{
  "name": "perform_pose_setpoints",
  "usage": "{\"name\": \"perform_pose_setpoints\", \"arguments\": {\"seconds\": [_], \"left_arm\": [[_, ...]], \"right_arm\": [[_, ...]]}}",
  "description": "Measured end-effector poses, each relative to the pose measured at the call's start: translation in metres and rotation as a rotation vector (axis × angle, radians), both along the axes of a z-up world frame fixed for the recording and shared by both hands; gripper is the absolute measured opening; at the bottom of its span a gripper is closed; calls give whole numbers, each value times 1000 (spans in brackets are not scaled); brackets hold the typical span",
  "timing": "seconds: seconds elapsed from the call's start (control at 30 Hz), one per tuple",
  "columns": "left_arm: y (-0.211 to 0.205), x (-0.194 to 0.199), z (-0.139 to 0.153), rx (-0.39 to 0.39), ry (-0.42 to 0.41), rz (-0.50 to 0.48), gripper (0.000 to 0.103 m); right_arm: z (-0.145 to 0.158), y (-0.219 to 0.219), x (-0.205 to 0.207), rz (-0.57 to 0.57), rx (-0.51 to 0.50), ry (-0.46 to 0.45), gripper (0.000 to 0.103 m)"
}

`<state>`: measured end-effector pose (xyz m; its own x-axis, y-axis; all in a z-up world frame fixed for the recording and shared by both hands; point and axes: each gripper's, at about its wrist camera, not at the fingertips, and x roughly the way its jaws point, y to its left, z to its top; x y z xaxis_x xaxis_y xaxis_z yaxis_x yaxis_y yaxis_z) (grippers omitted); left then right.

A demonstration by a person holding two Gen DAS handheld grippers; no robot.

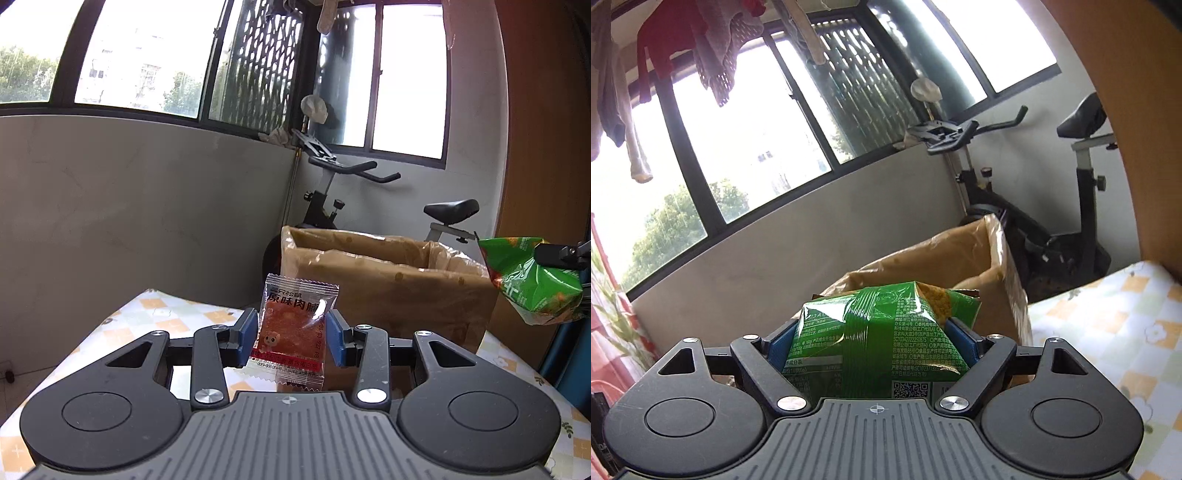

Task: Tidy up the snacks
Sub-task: 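Lift the green bag and red packet and carry both over the box, then open both tools to drop the green bag and red packet into the box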

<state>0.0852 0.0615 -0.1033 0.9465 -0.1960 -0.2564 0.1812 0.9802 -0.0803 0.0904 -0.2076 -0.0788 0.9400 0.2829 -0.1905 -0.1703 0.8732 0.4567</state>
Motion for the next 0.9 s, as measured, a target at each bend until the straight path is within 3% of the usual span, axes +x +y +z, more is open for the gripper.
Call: {"name": "perform_pose_setpoints", "arguments": {"seconds": [0.4, 0.67, 0.9], "left_arm": [[-63, 91, 56, 29, -90, -112, 43], [-83, 163, 47, 6, 52, -130, 43], [-86, 192, 31, 59, 116, -117, 44]], "right_arm": [[44, 5, 102, -54, -197, -100, 80], [28, 23, 172, -70, -325, 2, 80], [4, 29, 195, -76, -328, 95, 81]]}}
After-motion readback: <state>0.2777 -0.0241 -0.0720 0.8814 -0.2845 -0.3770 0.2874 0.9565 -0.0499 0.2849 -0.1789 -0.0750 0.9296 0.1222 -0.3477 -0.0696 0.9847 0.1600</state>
